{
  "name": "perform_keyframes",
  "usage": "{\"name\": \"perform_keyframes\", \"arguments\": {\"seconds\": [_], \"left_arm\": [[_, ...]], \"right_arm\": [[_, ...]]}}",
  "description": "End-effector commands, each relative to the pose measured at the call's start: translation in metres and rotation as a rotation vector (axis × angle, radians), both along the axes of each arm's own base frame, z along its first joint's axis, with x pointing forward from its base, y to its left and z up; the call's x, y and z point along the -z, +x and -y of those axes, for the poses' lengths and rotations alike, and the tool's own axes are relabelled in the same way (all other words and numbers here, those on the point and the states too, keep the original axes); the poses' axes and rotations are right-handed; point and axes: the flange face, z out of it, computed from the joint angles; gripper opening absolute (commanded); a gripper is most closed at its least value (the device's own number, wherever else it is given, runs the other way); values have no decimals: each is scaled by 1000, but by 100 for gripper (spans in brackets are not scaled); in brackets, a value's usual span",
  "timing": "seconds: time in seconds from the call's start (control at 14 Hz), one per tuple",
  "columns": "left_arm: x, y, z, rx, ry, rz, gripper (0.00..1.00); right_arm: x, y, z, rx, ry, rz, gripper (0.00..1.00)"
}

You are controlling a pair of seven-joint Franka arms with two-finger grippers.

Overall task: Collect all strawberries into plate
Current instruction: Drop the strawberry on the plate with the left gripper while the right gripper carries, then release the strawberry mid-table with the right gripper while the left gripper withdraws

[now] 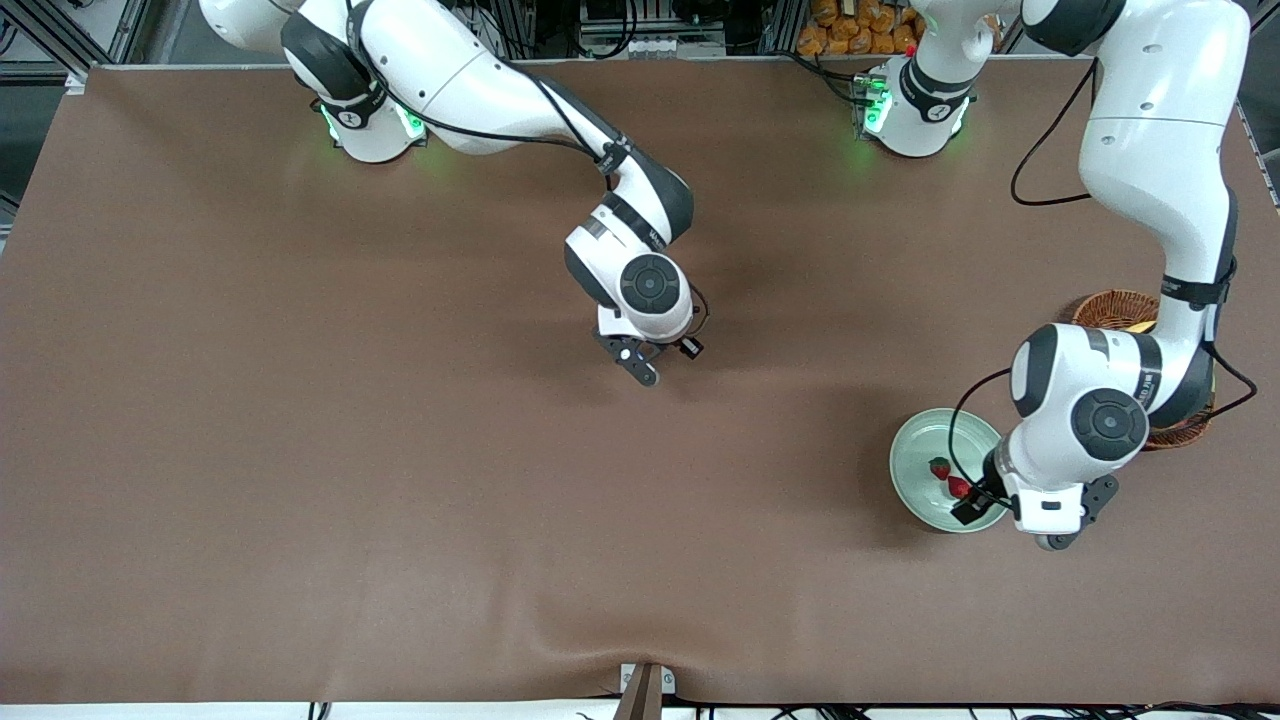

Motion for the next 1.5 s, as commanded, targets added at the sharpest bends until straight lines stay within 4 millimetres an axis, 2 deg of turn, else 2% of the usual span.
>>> {"name": "perform_keyframes", "arguments": {"seconds": [0.0, 0.07, 0.21, 0.29, 0.43, 0.64, 0.79, 0.93, 1.07, 1.15, 1.29, 1.43], "left_arm": [[-11, -13, 45, 60, 34, -1, 100], [-17, -14, 57, 74, 33, 7, 100], [-20, -17, 72, 88, 29, 13, 100], [-21, -21, 87, 110, 26, 13, 100], [-27, -29, 111, 140, 22, 18, 100], [-26, -48, 159, 204, 1, 6, 100], [-24, -56, 182, 236, -7, 2, 100], [-22, -63, 200, 261, -10, 1, 100], [-24, -70, 218, 291, -19, 8, 100], [-20, -72, 226, 303, -27, 8, 100], [-10, -79, 250, 331, -59, 7, 100], [-6, -95, 280, 350, -63, 1, 100]], "right_arm": [[2, -3, -2, 26, 10, 4, 30], [4, -5, -1, 25, 2, -4, 72], [9, -3, 4, 29, -11, -5, 84], [9, -2, 5, 30, -12, -6, 97], [3, 2, 6, 32, -7, 0, 100], [-19, 15, 15, 40, -2, 3, 100], [-43, 32, 36, 57, -35, -36, 100], [-81, 57, 56, 78, -35, -12, 100], [-118, 92, 98, 80, -22, 17, 100], [-135, 111, 125, 77, -5, 31, 100], [-155, 142, 173, 112, 18, 55, 100], [-179, 166, 217, 125, 22, 102, 100]]}}
